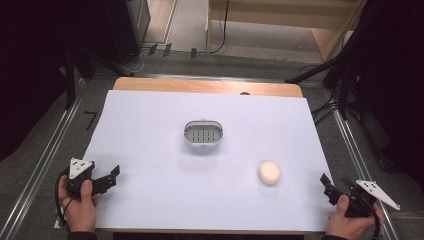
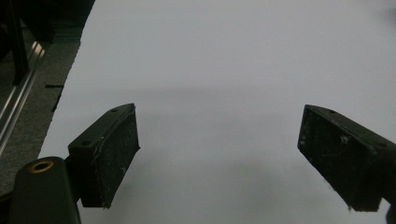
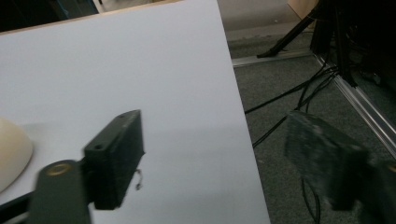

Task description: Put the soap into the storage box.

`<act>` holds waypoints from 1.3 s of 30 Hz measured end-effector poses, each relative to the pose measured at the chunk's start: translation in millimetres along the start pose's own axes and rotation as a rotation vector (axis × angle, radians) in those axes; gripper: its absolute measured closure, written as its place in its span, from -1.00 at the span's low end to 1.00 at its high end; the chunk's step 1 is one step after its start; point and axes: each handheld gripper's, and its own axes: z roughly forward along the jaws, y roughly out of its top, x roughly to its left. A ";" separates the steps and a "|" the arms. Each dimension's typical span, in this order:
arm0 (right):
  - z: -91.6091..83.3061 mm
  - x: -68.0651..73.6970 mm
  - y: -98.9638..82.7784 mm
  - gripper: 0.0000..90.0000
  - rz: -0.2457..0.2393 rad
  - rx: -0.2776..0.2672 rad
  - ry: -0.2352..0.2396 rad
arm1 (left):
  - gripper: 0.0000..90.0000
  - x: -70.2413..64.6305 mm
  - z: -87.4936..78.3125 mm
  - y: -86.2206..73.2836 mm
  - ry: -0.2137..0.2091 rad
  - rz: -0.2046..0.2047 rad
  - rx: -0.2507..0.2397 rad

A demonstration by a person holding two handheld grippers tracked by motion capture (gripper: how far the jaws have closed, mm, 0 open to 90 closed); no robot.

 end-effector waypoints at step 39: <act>16.0 62.6 51.2 -0.43 -0.275 0.473 0.186 | -0.70 -0.4 -0.1 0.0 -0.002 0.005 -0.002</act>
